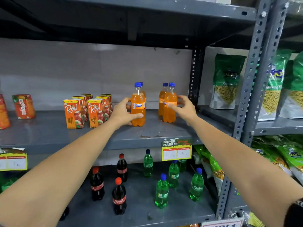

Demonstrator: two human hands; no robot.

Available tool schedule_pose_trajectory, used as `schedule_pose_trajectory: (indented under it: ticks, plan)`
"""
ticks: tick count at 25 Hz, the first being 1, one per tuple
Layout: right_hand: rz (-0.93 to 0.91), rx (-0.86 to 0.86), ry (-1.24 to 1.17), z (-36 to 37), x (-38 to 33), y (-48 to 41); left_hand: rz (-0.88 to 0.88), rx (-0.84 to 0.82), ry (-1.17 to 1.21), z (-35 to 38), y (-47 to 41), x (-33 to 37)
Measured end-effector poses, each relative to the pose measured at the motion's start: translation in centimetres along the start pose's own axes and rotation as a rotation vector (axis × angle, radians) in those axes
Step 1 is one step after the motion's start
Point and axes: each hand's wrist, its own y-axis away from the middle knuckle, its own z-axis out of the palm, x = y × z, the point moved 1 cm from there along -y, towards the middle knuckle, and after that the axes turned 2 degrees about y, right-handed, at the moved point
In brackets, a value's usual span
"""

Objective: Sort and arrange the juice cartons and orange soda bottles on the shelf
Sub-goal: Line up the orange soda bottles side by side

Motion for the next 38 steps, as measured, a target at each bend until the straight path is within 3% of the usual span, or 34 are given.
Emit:
schedule_pose_trajectory:
  ticks: [7,24,38]
  plan:
    - [0.045,-0.095,-0.328,0.0,1.4,-0.8,-0.128,-0.022,0.155,2.9,-3.1,0.8]
    - [0.023,-0.260,-0.409,0.7,2.3,-3.4,-0.112,-0.043,0.319,3.7,-5.4,-0.6]
    - [0.063,-0.292,-0.446,0.2,2.0,-2.9,-0.117,-0.167,0.327,1.0,-4.6,-1.0]
